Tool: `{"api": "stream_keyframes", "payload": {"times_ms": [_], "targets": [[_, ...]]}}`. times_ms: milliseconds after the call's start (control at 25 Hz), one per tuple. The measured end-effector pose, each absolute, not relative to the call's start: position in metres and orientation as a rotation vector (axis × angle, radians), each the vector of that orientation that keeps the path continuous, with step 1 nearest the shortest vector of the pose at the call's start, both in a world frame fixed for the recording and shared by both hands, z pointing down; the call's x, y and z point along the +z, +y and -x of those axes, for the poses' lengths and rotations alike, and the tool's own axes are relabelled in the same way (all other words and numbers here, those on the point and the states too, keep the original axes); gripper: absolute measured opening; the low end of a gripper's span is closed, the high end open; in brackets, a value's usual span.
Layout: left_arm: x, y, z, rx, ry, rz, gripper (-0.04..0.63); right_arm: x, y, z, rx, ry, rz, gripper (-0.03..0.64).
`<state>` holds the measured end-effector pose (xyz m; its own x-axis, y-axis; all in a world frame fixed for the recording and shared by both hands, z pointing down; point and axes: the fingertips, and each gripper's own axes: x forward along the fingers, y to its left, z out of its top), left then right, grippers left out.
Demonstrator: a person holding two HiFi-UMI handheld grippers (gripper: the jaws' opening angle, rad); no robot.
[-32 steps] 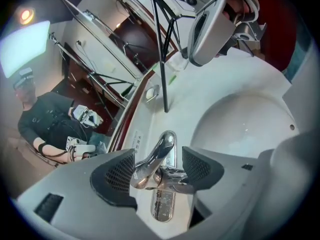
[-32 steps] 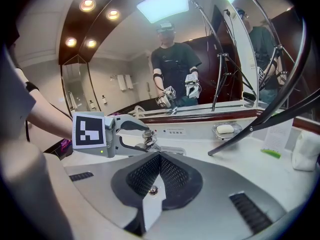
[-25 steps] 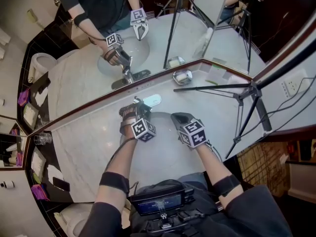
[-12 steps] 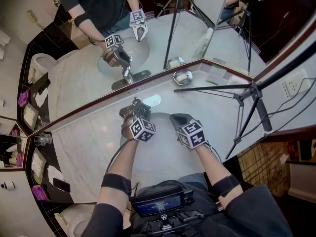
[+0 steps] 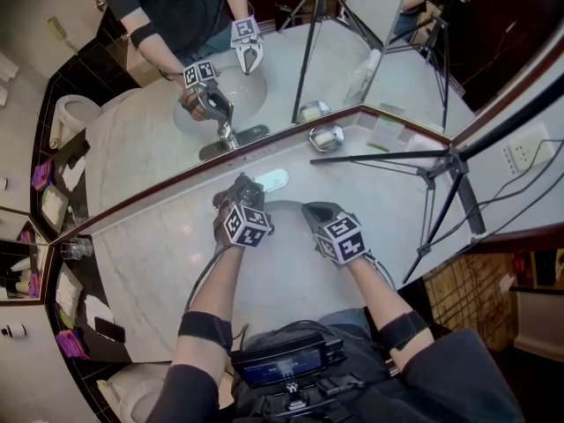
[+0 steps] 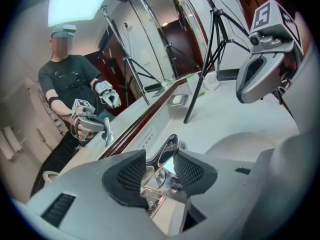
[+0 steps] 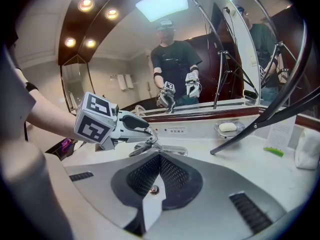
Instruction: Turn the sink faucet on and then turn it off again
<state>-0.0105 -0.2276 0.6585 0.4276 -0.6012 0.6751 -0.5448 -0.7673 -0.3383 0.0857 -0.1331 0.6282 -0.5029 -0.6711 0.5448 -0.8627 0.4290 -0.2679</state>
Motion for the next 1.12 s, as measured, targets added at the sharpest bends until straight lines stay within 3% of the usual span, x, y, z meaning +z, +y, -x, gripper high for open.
{"api": "stream_keyframes", "payload": {"times_ms": [560,920,1120], "targets": [[0.645,-0.240,0.024,-1.267,1.085,2.645,0.179,0.624,-0.135,-0.080,0.741,-2.340,-1.309,0.023],[0.646,-0.224,0.023,-1.305,1.044,2.581,0.100,0.622,-0.135,-0.070,0.735,-2.358,-1.295,0.023],[0.634,-0.215,0.034,-1.274,1.058,2.556,0.090,0.620,-0.136,-0.067,0.728,-2.366,-1.289,0.023]]}}
